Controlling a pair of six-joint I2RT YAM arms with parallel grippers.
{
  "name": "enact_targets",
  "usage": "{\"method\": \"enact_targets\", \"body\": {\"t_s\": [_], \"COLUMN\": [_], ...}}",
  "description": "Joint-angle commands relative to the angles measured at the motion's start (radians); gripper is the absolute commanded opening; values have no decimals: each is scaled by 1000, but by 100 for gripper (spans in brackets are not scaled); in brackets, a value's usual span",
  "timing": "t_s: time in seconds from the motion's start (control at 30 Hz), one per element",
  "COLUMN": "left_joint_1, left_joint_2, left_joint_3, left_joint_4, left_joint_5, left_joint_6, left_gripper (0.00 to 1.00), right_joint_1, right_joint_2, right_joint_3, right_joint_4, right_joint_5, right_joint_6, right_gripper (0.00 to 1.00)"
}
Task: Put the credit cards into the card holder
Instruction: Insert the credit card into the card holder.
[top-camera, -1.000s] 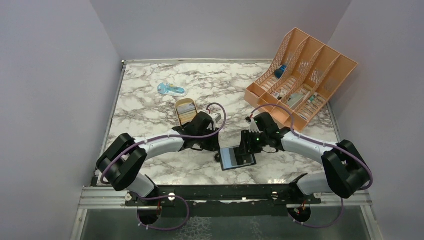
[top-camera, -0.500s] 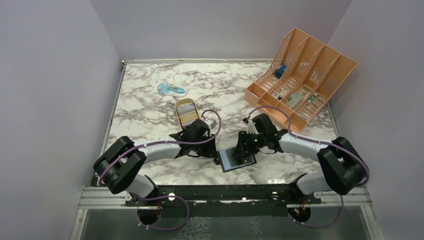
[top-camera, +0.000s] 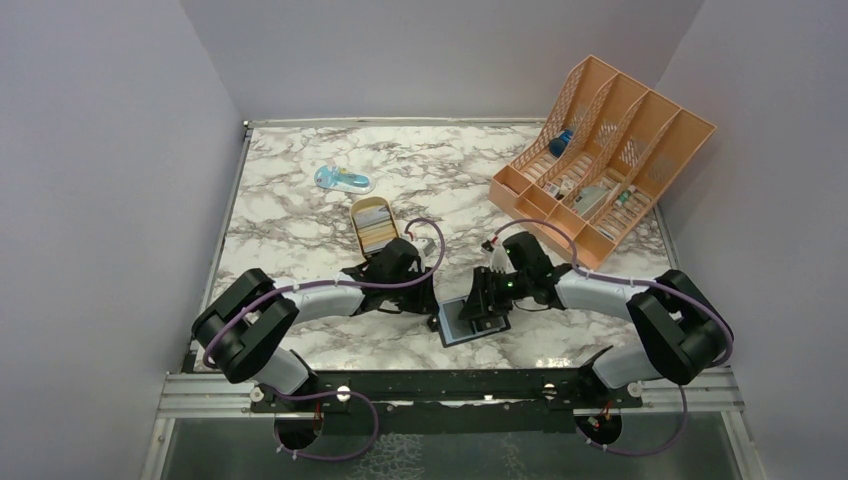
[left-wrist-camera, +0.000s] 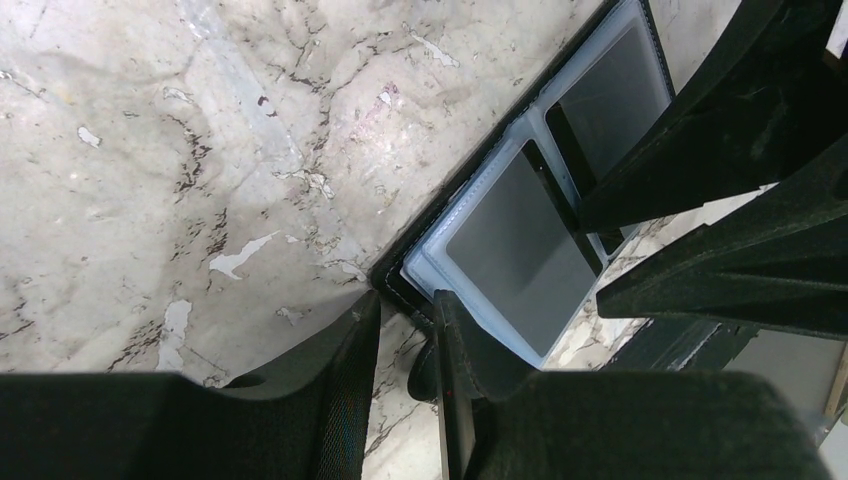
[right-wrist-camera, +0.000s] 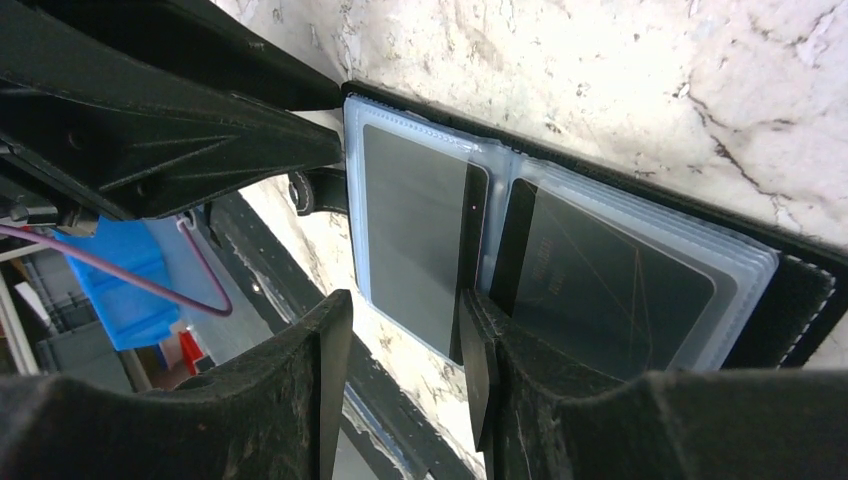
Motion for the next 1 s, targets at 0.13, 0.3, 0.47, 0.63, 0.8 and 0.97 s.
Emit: {"method": "enact_targets", "body": {"t_s": [0.13,0.3,0.47,0.63,0.8,0.97], "left_joint_1": [-7,-7,-6,-7,-6,-6], "left_joint_2": [7,11,27,36,28,-32], "left_joint_3": [-2,4,12,32,63,103], "left_joint_4": [52,51,59,62,38,-30], "left_joint_5": [17,13,13,10,-11,-74], "left_joint_6": [-14,-17,-24,-22,-7,57], "left_gripper": [29,29,29,29,29,29], "right_joint_1": [12,23,47,52,53,53], "right_joint_2": [-55,-64,-22,-11,-21,-73], "right_joint_3": [-30,-20,0,24,31,36], "right_joint_4": [16,-20,-8,2,0,-67], "right_joint_5": [2,70,78,67,42,110], "right_joint_6": [40,28,25,14,-1,-37], "right_gripper": [43,43,43,43,42,42]}}
